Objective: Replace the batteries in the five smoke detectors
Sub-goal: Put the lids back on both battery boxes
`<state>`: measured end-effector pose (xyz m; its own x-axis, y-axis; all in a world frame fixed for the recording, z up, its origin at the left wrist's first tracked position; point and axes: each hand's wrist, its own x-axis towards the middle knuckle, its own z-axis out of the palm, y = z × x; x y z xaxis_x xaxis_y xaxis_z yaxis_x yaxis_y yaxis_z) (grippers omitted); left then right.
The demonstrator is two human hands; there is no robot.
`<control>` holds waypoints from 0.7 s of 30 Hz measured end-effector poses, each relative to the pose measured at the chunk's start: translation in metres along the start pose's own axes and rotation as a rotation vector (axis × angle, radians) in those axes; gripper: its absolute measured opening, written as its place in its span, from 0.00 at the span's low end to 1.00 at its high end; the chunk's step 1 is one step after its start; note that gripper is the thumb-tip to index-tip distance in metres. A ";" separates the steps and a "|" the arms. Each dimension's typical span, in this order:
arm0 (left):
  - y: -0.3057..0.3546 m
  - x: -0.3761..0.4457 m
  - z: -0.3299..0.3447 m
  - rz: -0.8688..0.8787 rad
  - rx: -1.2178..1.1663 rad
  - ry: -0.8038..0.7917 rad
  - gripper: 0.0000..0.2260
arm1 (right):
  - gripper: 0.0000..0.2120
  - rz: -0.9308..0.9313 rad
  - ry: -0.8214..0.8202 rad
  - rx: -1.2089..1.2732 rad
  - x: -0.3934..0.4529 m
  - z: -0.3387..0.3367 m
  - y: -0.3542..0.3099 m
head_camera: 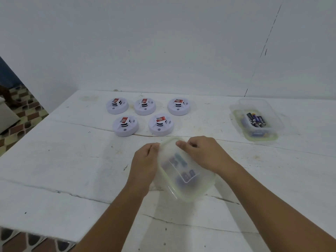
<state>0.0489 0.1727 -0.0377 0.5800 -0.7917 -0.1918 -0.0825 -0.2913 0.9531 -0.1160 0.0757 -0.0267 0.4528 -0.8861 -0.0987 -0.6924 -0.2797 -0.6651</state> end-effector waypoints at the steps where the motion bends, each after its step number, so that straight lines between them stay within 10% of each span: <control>1: 0.000 -0.001 0.001 0.015 0.019 -0.009 0.08 | 0.29 -0.004 0.008 0.014 -0.001 0.002 0.000; 21: 0.002 -0.004 -0.003 0.176 0.135 0.152 0.18 | 0.30 0.145 0.118 0.268 -0.007 0.003 0.011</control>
<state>0.0485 0.1768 -0.0346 0.6611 -0.7500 0.0216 -0.2947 -0.2330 0.9267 -0.1248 0.0802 -0.0357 0.2814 -0.9507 -0.1305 -0.5652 -0.0543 -0.8232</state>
